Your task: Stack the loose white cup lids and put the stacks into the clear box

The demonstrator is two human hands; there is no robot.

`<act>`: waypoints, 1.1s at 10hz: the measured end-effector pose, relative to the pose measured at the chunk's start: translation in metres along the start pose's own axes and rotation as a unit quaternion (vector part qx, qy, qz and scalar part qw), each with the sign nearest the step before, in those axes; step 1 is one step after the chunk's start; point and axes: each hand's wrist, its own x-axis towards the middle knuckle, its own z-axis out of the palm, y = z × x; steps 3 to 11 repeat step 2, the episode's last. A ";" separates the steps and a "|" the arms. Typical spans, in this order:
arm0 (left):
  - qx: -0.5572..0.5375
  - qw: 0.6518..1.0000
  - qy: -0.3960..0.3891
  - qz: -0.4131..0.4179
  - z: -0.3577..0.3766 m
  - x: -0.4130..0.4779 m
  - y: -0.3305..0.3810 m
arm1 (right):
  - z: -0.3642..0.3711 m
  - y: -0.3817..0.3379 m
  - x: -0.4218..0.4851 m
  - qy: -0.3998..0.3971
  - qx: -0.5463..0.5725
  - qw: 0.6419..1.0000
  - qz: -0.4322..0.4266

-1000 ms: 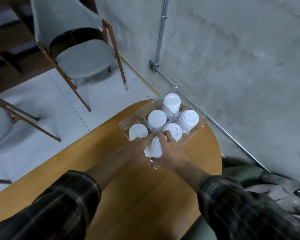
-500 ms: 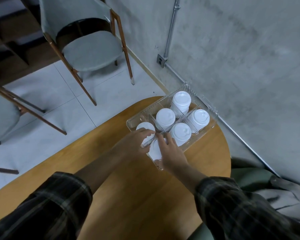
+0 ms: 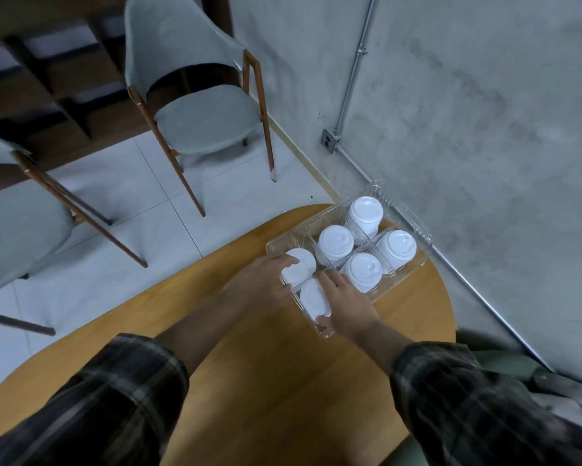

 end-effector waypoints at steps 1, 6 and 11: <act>0.026 0.999 0.001 -0.021 -0.011 -0.009 0.002 | -0.017 -0.004 -0.001 -0.019 -0.026 0.999 -0.008; 0.017 0.999 0.016 -0.028 -0.022 -0.019 0.003 | -0.041 -0.012 -0.004 -0.009 -0.048 0.998 -0.034; 0.017 0.999 0.016 -0.028 -0.022 -0.019 0.003 | -0.041 -0.012 -0.004 -0.009 -0.048 0.998 -0.034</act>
